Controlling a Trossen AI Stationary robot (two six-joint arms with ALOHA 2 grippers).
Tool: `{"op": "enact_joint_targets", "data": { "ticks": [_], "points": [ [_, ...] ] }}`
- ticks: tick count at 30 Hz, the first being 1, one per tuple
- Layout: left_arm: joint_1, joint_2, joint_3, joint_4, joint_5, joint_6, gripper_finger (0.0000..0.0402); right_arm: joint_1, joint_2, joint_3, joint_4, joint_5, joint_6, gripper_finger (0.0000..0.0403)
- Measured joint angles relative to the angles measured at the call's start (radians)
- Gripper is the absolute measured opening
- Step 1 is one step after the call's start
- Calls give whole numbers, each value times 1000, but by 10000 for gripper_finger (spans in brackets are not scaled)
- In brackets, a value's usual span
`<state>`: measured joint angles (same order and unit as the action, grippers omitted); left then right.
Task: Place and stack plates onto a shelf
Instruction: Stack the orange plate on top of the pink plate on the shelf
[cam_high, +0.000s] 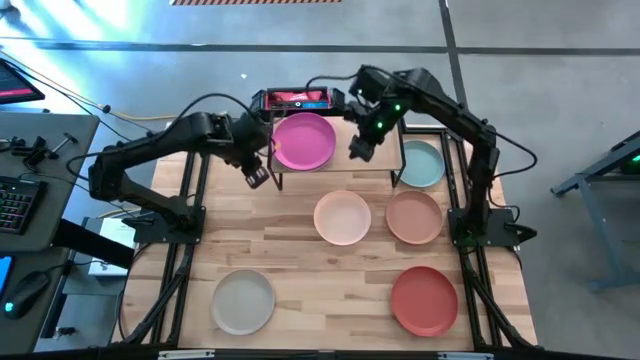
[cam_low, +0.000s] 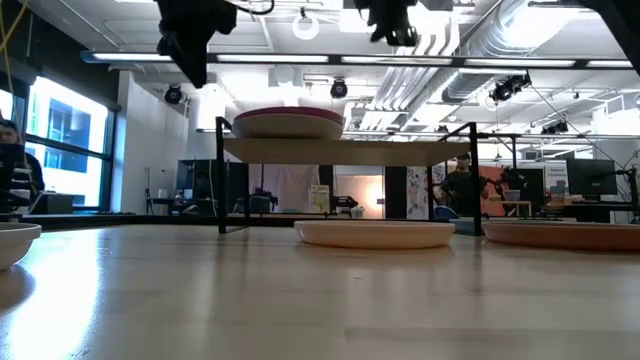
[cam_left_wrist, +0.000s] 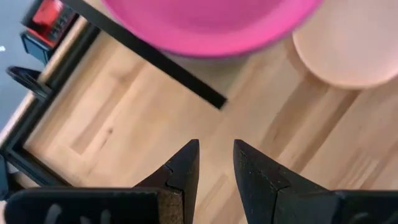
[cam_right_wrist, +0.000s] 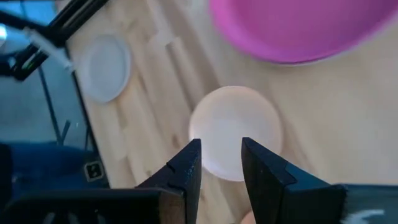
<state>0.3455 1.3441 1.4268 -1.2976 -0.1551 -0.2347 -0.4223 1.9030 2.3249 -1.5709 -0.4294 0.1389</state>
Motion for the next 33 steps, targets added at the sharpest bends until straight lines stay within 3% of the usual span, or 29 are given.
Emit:
{"op": "enact_joint_targets", "data": {
  "ticks": [8, 12, 23, 33],
  "points": [
    [-105, 0, -70, -1, 0, -48, 87, 211, -16, 0, 0, 4, 56, 94],
    [-171, -1, -97, 1, 0, -63, 87, 323, -15, 0, 0, 62, 124, 94],
    [-308, -1, -154, 9, 0, -106, 87, 583, -14, 0, 0, 318, 509, 94],
    [-354, -1, -153, 18, 0, -127, 87, 809, -11, -73, 0, 447, 881, 94]
  ]
}}
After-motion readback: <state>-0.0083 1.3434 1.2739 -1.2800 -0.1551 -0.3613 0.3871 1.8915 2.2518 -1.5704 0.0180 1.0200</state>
